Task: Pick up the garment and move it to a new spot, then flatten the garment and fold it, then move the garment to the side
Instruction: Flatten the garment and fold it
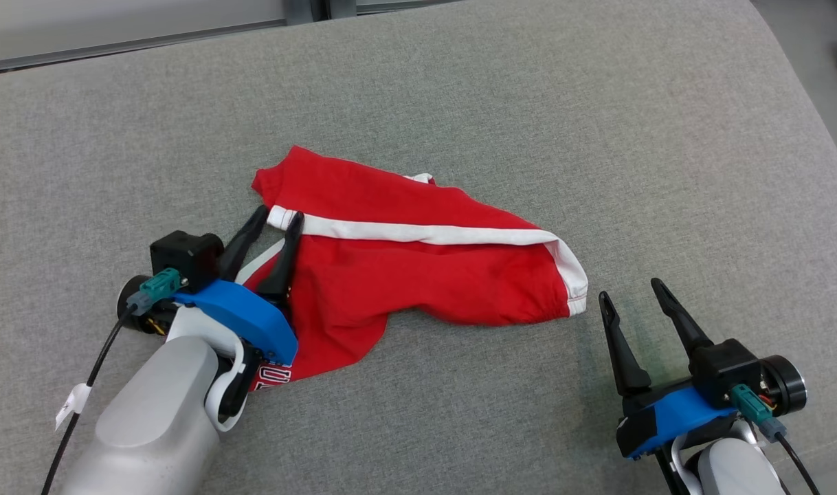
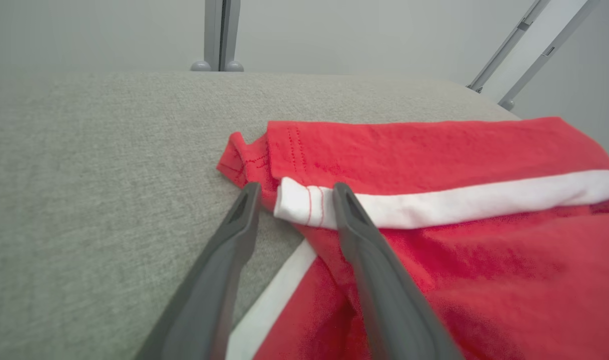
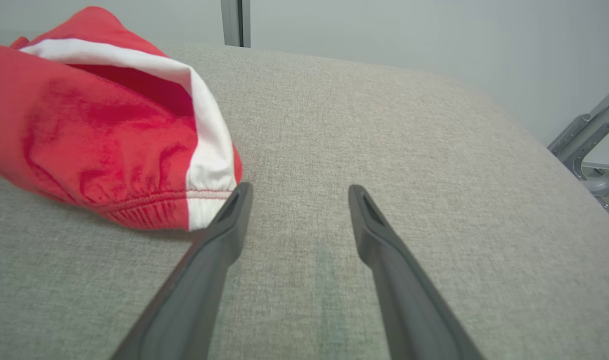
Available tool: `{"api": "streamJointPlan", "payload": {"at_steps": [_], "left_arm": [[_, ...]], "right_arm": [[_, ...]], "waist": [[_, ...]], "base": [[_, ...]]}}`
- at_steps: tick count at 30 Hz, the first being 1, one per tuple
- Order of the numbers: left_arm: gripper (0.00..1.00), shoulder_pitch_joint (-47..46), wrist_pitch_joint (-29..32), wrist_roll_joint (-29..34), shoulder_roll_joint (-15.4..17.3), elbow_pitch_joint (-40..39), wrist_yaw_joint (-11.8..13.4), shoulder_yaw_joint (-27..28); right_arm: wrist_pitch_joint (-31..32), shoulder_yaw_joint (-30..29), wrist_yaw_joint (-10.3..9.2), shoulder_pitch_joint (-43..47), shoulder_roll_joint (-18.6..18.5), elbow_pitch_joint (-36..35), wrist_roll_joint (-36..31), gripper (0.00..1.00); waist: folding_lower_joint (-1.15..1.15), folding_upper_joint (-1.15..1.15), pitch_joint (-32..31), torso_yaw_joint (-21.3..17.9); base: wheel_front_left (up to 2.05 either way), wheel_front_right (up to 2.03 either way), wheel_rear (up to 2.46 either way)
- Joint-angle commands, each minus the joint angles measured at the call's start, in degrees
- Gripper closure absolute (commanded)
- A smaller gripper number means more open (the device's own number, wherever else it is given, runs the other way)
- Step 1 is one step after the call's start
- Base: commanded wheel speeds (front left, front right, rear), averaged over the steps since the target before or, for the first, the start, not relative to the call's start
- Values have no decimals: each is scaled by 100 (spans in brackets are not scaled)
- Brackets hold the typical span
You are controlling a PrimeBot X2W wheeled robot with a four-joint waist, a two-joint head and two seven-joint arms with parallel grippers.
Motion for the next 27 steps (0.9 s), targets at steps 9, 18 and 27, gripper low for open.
{"api": "streamJointPlan", "payload": {"at_steps": [9,18,27], "left_arm": [[100,-8,-15,171,96,-718,-9,93],[100,856,-14,577,-168,-1117,-9,771],[100,1792,-14,827,-393,-631,-9,1564]], "right_arm": [[-5,-38,1,30,-24,47,27,0],[-5,-92,1,160,-24,397,-23,0],[-5,-84,1,272,-28,709,23,0]], "waist": [[0,-1,-205,277],[0,-1,-918,926],[0,-1,-1462,1338]], "base": [[0,0,0],[0,0,0],[0,0,0]]}}
